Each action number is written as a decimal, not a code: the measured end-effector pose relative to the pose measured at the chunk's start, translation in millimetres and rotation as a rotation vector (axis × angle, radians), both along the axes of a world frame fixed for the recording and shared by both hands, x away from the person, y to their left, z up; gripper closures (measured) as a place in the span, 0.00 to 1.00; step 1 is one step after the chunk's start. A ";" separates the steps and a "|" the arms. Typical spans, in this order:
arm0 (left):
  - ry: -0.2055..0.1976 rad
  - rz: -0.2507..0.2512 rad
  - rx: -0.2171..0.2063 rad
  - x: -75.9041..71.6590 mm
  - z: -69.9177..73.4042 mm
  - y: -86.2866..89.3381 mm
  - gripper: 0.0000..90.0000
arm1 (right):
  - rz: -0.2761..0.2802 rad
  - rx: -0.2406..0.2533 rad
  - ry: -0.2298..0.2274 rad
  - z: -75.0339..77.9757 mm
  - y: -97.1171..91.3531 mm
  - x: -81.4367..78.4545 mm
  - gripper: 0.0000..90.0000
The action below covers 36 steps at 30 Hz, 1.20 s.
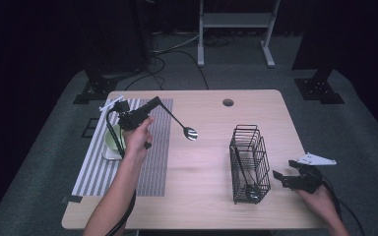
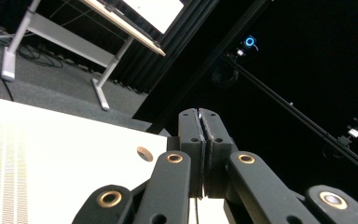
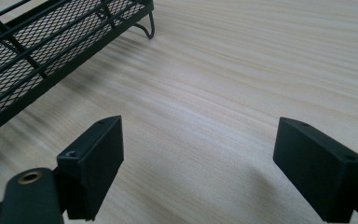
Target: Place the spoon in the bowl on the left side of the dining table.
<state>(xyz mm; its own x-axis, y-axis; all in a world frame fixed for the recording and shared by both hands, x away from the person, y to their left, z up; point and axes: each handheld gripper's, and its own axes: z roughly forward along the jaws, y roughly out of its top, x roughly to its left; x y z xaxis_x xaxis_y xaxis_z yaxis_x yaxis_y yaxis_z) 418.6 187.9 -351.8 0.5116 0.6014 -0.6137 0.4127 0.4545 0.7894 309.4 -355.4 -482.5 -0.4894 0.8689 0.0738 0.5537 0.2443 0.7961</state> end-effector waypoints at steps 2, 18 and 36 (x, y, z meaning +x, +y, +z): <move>0.002 0.005 0.002 0.1 0.0 2.2 0.99 | -0.001 0.000 0.001 -0.2 0.3 0.0 0.17; 0.004 0.038 0.016 -0.3 0.3 14.8 0.99 | 0.002 -0.002 0.004 -0.5 1.0 0.3 0.17; -0.005 0.081 0.010 -1.4 6.5 33.0 0.99 | 0.006 -0.004 0.005 -0.7 1.4 0.7 0.17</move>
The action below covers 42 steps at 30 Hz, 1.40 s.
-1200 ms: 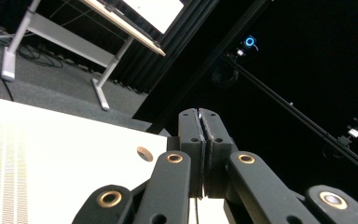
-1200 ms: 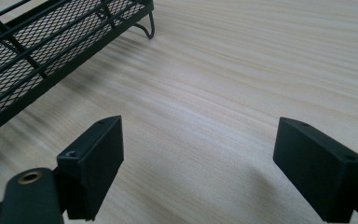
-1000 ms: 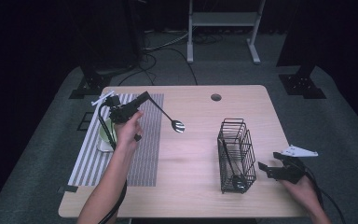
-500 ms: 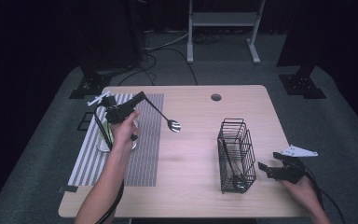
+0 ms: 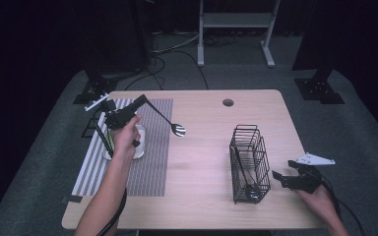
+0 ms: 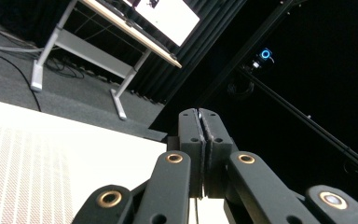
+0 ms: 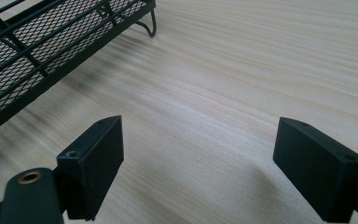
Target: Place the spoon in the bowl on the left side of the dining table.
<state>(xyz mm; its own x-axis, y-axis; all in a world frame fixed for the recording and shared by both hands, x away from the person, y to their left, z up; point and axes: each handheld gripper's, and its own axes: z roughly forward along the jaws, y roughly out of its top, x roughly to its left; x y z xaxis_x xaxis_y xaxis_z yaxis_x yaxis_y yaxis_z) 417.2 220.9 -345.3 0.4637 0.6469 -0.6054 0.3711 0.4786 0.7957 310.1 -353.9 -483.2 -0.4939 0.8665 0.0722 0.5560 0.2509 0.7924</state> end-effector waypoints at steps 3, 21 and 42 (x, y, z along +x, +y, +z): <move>0.001 0.009 0.002 -0.2 1.0 3.8 0.99 | 0.001 0.000 0.000 -0.3 0.0 0.2 0.17; 0.001 0.060 -0.017 -1.9 3.4 26.0 0.99 | 0.001 -0.002 0.004 -0.7 0.6 0.4 0.17; 0.013 0.121 -0.027 -5.3 0.6 50.9 0.99 | 0.003 -0.004 0.007 -1.1 1.7 1.0 0.17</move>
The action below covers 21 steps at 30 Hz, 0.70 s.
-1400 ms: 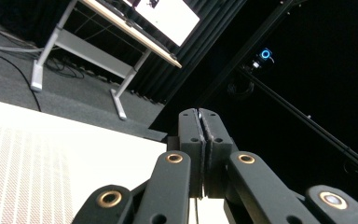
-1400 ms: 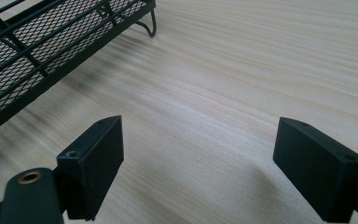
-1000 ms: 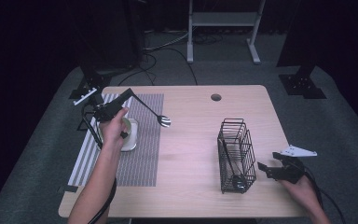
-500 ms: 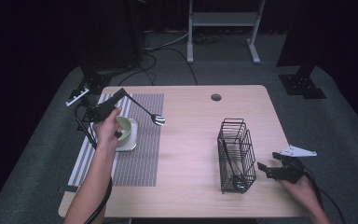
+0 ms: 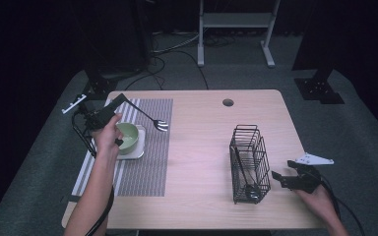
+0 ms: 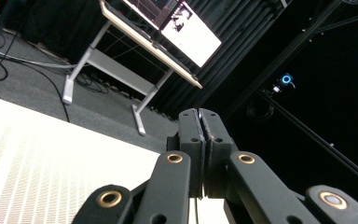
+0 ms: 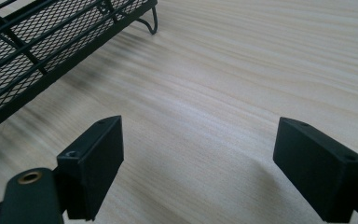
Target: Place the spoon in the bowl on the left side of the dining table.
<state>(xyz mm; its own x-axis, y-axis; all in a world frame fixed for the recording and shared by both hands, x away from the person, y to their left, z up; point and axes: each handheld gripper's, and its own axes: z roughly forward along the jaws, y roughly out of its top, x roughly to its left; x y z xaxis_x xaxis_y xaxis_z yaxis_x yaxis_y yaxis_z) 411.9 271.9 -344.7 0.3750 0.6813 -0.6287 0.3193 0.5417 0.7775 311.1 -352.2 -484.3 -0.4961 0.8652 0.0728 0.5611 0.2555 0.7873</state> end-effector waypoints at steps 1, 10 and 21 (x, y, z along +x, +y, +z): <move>0.000 0.002 -0.001 -0.1 -0.4 1.2 0.99 | 0.000 -0.001 0.001 0.0 0.1 0.0 0.17; 0.002 0.024 -0.006 -1.8 -0.6 10.7 0.99 | 0.000 0.000 0.000 -0.1 -0.1 0.3 0.17; 0.002 0.053 -0.009 -4.0 -0.1 23.2 0.99 | 0.000 -0.002 0.001 0.1 0.2 0.1 0.17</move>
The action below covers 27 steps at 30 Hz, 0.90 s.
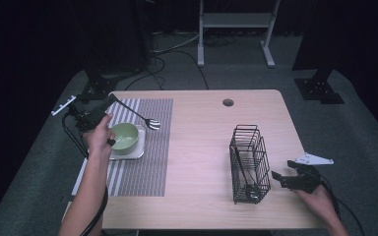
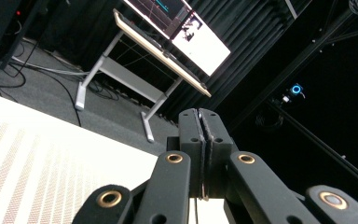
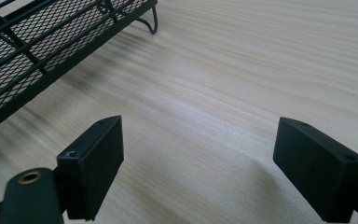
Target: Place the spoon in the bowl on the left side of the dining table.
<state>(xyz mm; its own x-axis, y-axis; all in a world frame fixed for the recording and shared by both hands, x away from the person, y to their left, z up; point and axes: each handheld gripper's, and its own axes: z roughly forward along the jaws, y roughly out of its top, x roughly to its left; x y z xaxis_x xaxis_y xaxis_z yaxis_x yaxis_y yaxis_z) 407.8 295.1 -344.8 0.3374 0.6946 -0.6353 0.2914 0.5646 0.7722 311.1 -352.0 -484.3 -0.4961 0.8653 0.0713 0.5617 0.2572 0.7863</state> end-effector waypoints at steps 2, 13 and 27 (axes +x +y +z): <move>0.005 0.008 0.002 -0.5 -1.2 3.3 0.99 | -0.001 0.001 0.000 -0.1 -0.2 0.1 0.17; 0.010 0.052 0.004 -4.2 -0.4 21.6 0.99 | -0.002 -0.001 0.002 -0.2 0.5 0.2 0.17; 0.023 0.099 -0.001 -7.6 -5.3 39.9 0.99 | 0.000 -0.004 0.003 -0.6 0.9 0.5 0.17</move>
